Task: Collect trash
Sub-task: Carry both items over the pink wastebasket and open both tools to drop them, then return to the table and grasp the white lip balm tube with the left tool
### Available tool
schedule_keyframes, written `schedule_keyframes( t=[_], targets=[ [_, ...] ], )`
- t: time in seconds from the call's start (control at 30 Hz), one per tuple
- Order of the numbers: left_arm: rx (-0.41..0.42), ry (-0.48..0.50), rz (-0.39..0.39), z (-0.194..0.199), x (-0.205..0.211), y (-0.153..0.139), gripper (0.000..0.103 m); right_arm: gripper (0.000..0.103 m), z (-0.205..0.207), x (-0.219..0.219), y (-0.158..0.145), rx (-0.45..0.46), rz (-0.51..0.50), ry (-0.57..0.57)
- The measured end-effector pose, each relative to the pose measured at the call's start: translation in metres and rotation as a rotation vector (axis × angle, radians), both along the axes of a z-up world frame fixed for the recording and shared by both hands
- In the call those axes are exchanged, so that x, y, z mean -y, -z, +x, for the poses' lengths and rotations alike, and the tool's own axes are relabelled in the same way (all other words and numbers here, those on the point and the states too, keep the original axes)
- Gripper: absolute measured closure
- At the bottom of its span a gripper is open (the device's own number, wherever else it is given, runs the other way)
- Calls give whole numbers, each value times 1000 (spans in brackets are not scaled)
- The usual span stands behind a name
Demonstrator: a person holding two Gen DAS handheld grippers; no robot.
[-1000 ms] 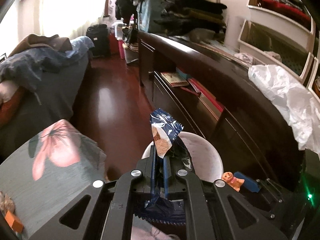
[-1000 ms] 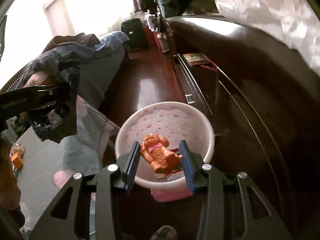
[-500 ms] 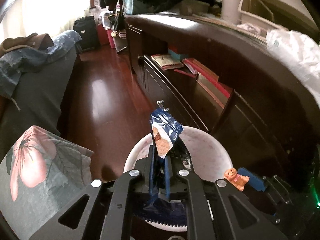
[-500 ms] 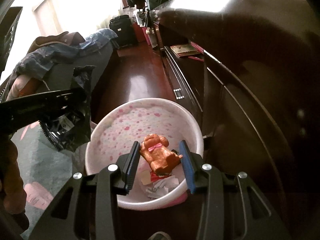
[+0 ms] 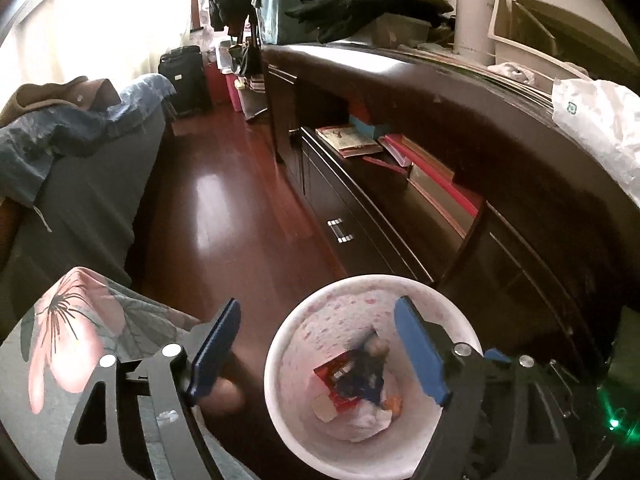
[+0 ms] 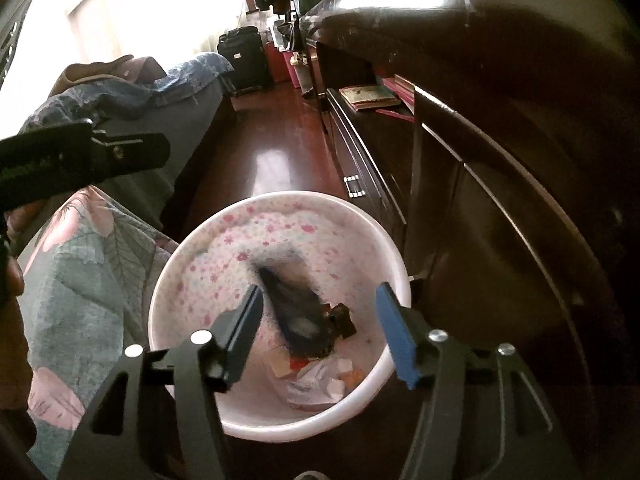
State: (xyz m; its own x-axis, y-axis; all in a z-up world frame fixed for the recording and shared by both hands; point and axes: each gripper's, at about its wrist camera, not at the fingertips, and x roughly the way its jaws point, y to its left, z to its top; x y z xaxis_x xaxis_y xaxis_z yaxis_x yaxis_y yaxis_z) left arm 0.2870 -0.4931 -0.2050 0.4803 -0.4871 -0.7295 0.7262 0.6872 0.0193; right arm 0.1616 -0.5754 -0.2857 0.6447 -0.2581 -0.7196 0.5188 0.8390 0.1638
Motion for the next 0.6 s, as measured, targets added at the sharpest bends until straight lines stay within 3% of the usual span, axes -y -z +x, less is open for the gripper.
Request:
schedule_keyframes(
  t=[0.33, 0.6],
  targets=[
    [2, -32, -16, -1, -14, -11, 20, 38, -5, -4, -8, -7, 2, -1],
    [38, -63, -42, -17, -44, -36, 20, 31, -23, -30, -38, 14, -16, -22]
  ],
)
